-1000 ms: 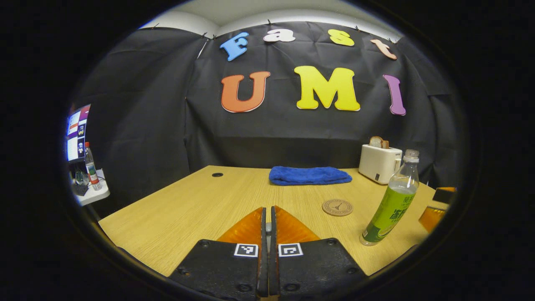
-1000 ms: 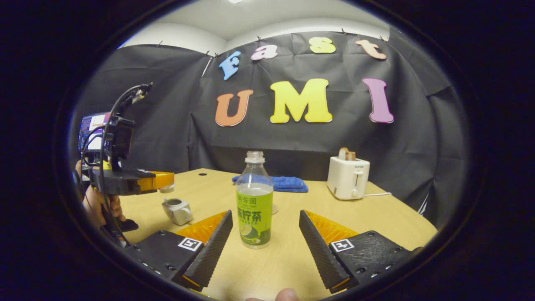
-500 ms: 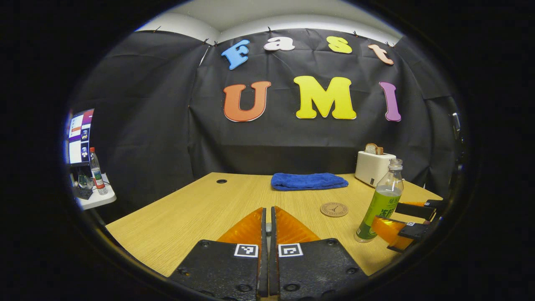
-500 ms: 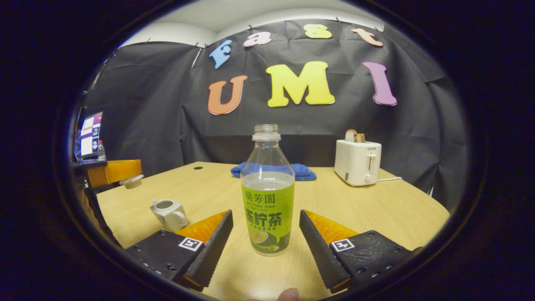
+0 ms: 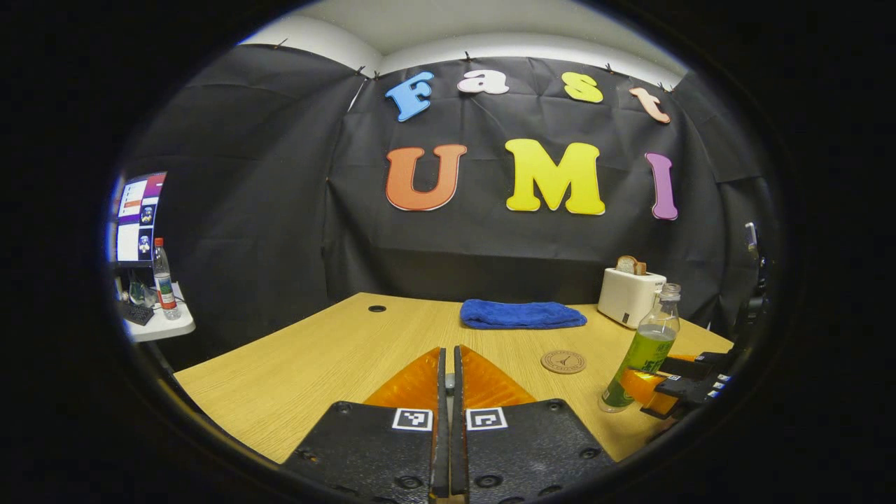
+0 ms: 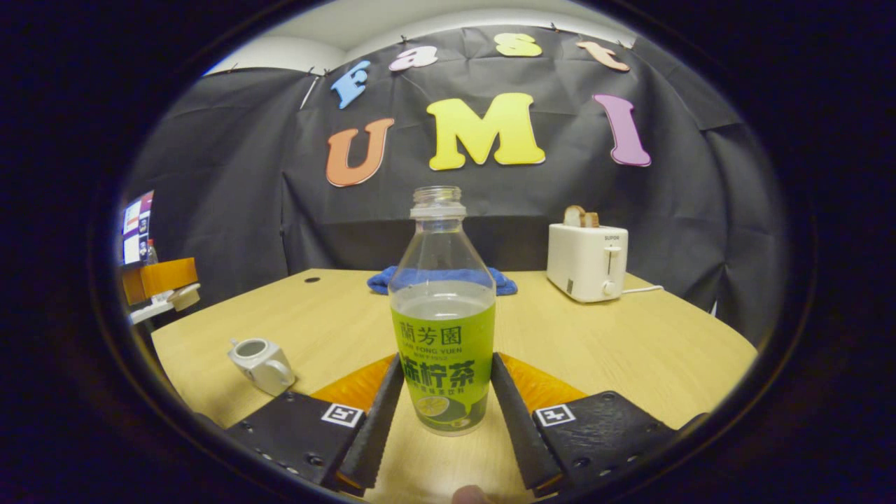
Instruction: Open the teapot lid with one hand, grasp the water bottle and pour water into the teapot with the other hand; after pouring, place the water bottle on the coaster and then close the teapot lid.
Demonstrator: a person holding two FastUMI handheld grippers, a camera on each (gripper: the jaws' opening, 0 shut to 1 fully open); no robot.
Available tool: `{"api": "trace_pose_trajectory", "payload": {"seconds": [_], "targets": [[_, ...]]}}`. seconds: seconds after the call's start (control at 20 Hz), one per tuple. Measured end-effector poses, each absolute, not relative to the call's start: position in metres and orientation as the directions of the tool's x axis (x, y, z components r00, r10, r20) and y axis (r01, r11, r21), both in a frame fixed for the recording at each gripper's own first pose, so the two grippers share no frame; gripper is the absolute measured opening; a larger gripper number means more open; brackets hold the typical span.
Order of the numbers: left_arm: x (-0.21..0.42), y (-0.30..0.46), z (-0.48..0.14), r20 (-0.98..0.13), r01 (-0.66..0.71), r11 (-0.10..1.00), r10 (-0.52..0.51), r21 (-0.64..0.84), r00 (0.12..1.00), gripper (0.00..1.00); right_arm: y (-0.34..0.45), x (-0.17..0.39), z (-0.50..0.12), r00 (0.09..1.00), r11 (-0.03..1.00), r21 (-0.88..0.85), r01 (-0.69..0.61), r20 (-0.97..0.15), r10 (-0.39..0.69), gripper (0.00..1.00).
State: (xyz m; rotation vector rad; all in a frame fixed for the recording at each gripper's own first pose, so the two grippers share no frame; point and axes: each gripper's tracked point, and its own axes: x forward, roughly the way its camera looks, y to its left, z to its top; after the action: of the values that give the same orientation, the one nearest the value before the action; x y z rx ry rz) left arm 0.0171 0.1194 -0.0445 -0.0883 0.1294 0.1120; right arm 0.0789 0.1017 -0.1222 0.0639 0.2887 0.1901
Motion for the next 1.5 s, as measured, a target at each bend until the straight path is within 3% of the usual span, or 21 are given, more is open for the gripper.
{"api": "trace_pose_trajectory", "payload": {"seconds": [0.3, 0.7, 1.5], "targets": [[0.016, 0.138, -0.048, -0.129, -0.129, 0.989, 0.120, -0.066, 0.984, 0.03, 0.114, 0.092, -0.093, 0.950, 0.942, -0.222, -0.251, -0.244, 0.195, 0.70], [0.014, 0.161, -0.049, -0.116, -0.120, 0.991, 0.113, -0.052, 0.987, 0.03, 0.133, 0.114, -0.081, 0.962, 0.710, -0.649, -0.273, -0.198, 0.189, 0.71], [0.013, 0.179, -0.066, -0.144, -0.119, 0.991, 0.109, -0.057, 0.983, 0.04, 0.164, 0.115, -0.082, 0.960, 0.212, -0.965, -0.157, -0.099, 0.263, 0.70]]}}
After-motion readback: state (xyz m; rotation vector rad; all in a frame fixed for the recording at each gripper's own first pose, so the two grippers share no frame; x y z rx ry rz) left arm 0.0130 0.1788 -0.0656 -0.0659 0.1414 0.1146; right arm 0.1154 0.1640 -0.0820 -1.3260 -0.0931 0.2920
